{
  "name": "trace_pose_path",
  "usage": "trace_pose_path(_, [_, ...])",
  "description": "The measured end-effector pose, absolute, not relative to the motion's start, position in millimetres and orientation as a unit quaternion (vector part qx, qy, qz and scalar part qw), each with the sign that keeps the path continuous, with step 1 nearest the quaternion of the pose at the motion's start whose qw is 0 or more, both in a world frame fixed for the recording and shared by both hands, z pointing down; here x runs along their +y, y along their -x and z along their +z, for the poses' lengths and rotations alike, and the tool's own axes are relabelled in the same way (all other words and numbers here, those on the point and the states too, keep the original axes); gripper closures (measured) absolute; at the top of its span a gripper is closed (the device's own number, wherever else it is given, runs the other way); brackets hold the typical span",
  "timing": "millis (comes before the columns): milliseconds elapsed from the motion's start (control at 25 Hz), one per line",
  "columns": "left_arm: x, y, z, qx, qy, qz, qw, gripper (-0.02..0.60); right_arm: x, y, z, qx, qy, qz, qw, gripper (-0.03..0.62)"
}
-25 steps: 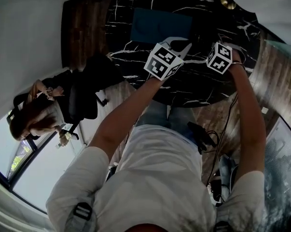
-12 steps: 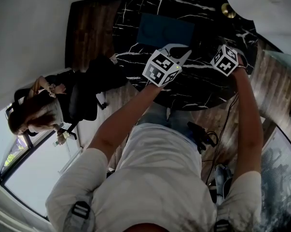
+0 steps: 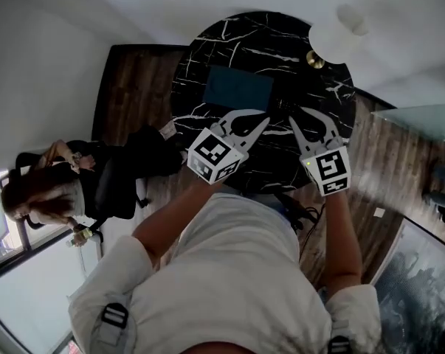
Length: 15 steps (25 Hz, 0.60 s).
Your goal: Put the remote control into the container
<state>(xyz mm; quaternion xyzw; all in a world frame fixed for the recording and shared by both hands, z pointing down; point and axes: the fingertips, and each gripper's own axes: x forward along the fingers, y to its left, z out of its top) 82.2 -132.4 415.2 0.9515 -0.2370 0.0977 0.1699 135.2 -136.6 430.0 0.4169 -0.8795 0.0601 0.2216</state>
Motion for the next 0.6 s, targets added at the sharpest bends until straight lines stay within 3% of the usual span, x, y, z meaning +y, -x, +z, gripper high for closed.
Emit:
trace_pose_path(120, [-114, -75, 368, -0.242, -0.958, 0.058, 0.146, 0.575, -100, -115, 373, -0.884, -0.445, 0.079, 0.119, 0.572])
trace_pose_path(280, [-86, -67, 317, -0.246, -0.961, 0.013, 0.123, 0.575, -64, -96, 319, -0.874, -0.478, 0.073, 0.049, 0.585])
trace_pose_path(600, [-52, -65, 287, -0.240, -0.967, -0.016, 0.082, 0.575, -40, -83, 297, -0.860, -0.505, 0.062, 0.031, 0.586])
